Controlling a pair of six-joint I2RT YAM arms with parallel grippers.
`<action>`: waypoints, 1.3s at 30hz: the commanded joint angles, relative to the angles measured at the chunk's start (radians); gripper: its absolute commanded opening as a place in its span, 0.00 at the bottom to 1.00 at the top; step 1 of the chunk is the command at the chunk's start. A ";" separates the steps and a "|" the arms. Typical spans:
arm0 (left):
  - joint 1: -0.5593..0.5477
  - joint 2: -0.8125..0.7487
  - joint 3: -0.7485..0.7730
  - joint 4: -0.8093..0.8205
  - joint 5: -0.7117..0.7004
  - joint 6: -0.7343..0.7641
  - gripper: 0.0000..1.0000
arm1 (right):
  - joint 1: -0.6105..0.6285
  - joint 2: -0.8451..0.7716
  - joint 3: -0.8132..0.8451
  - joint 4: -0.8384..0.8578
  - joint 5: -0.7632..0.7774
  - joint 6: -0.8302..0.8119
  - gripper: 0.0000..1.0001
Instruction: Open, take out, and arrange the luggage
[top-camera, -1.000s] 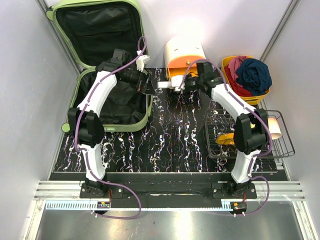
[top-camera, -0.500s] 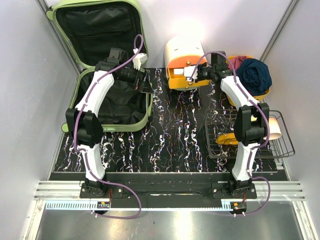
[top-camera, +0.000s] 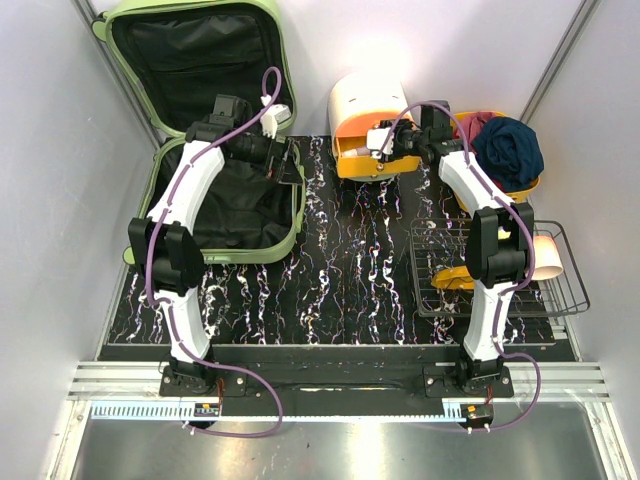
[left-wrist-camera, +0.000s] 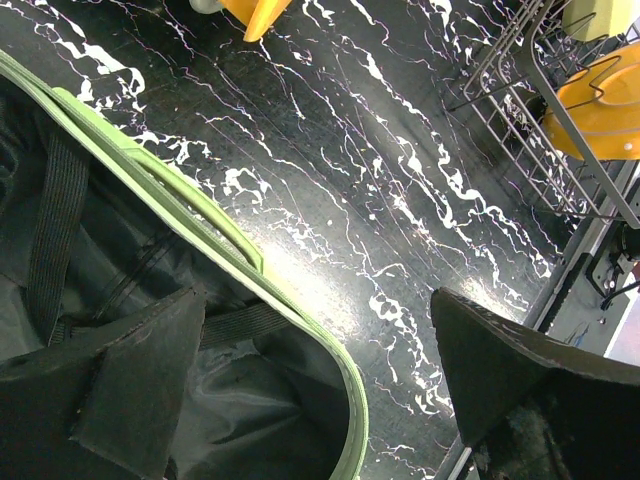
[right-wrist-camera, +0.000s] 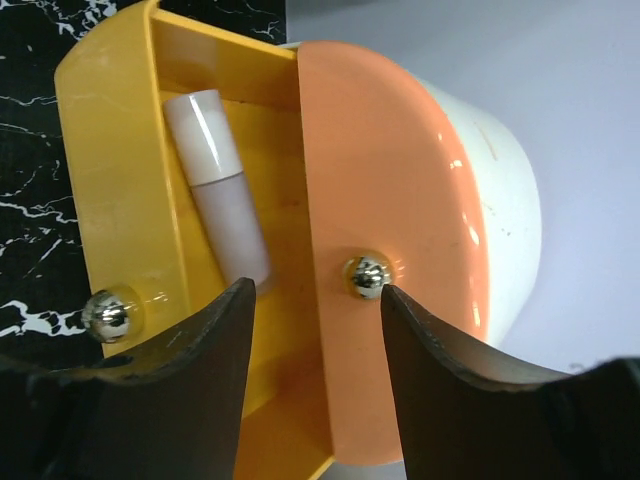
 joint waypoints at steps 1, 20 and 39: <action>0.008 -0.058 0.019 0.030 -0.005 -0.003 0.99 | -0.003 -0.029 0.046 0.083 -0.008 0.065 0.59; 0.075 -0.119 -0.096 0.185 -0.038 -0.093 0.99 | -0.003 -0.147 -0.192 0.047 -0.039 0.671 0.34; 0.236 -0.231 -0.299 0.479 -0.077 -0.199 0.99 | -0.022 -0.027 -0.029 0.296 0.050 1.140 0.40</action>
